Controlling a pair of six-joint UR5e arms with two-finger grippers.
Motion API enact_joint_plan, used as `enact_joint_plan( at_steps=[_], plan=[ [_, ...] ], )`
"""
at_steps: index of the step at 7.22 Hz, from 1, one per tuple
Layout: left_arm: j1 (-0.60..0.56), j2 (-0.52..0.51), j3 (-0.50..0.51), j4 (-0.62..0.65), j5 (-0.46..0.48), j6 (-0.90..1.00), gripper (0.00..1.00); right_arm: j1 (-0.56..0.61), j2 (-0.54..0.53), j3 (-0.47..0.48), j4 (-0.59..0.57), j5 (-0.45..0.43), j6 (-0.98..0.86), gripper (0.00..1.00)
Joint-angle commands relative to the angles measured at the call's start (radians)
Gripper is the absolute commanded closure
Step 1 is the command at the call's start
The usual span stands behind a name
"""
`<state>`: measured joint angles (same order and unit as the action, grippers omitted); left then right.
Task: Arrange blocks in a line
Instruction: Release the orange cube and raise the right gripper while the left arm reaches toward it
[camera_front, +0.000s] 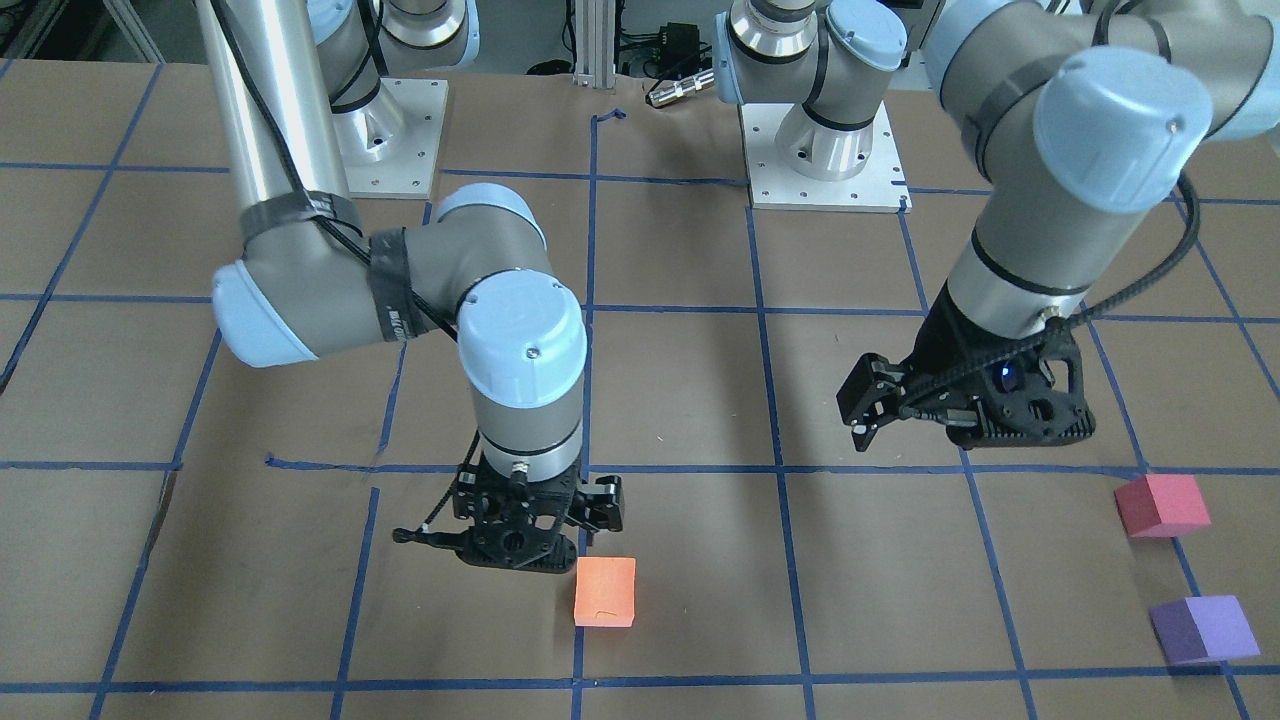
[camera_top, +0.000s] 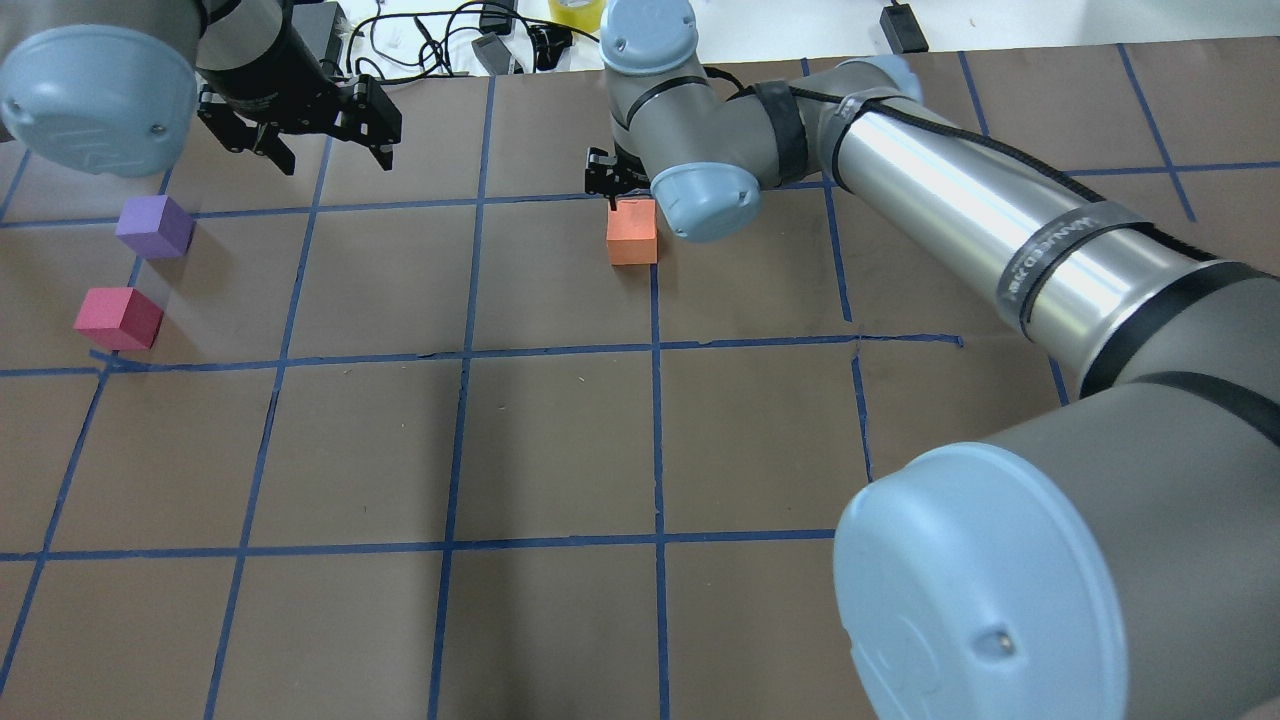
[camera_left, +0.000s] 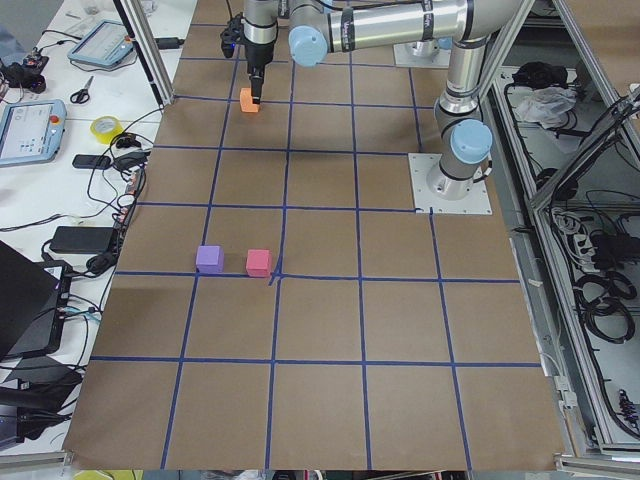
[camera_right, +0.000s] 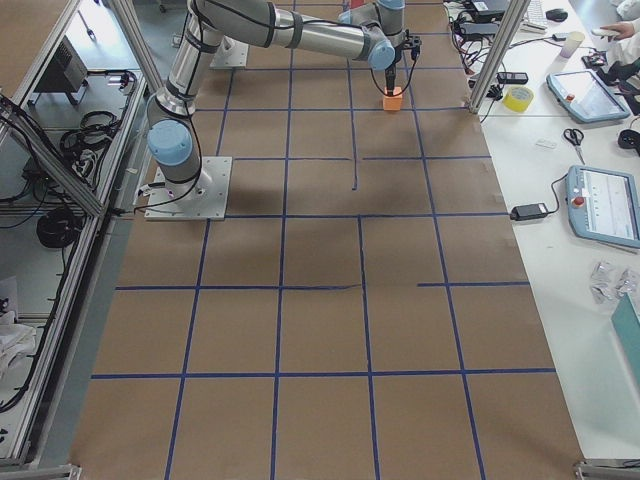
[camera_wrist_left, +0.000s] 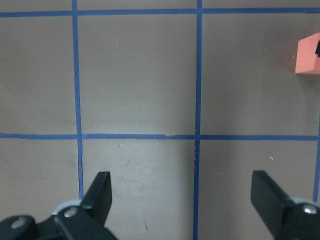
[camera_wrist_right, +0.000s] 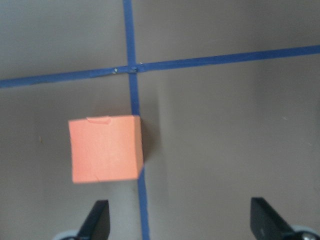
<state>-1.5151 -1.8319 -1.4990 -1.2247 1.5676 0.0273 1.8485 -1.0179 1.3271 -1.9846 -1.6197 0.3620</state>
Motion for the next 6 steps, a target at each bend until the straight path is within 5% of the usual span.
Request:
enact_joint_plan(
  at_steps=[1, 4, 6],
  plan=[
    [0.000, -0.129, 0.037, 0.045, -0.006, -0.012, 0.00, -0.084, -0.172, 0.021, 0.268, -0.003, -0.089, 0.00],
    [-0.077, -0.288, 0.118, 0.105, -0.005, -0.132, 0.00, -0.126, -0.405, 0.130, 0.397, -0.025, -0.218, 0.00],
    [-0.175, -0.369, 0.225, 0.120, -0.006, -0.200, 0.00, -0.176, -0.415, 0.167, 0.363, -0.022, -0.235, 0.00]
  ],
)
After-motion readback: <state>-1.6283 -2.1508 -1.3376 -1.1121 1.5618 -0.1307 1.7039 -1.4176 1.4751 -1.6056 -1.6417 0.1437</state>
